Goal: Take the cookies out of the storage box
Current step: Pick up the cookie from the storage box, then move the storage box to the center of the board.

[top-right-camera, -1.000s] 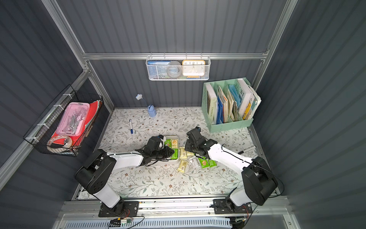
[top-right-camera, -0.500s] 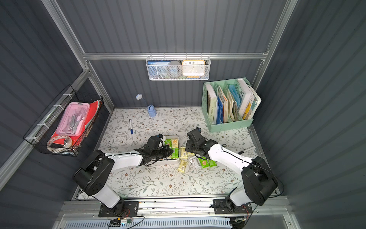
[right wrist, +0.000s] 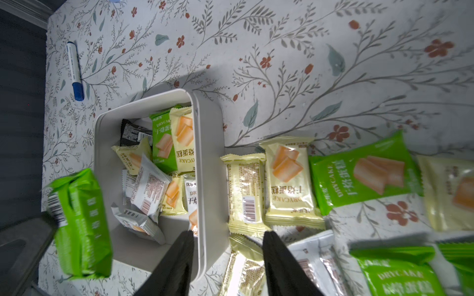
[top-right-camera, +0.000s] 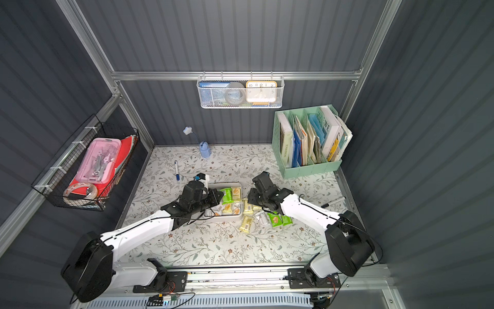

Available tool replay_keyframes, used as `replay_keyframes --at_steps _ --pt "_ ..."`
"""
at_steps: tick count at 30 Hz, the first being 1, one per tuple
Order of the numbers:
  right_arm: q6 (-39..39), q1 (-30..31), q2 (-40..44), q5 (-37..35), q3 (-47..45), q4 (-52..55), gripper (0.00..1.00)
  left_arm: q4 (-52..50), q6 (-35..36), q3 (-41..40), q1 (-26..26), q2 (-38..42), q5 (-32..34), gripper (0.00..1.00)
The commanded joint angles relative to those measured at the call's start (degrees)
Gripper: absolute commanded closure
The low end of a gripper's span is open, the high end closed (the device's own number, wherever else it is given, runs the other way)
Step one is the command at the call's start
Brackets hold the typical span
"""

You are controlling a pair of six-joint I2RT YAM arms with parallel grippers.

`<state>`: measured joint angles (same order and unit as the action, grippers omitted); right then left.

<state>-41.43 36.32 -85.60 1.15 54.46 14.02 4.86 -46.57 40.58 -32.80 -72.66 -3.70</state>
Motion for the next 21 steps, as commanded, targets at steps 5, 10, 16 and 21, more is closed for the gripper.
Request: replay_keyframes --at_steps 5,10,16,21 --pt "0.2 0.1 -10.5 9.2 6.3 -3.8 0.47 -7.2 -7.0 -3.5 -0.2 11.9 10.5 1.0" --pt "0.2 1.1 -15.3 11.5 9.2 -6.3 0.5 -9.9 -9.5 -5.3 -0.2 18.4 14.7 1.0" --pt "0.3 3.0 -19.8 14.7 13.2 -7.1 0.53 -10.6 -10.4 -6.4 -0.1 21.6 15.3 1.0" --pt "0.2 4.0 -21.3 15.0 15.3 -7.4 0.53 -10.5 -9.5 -6.1 -0.2 22.0 14.5 1.0"
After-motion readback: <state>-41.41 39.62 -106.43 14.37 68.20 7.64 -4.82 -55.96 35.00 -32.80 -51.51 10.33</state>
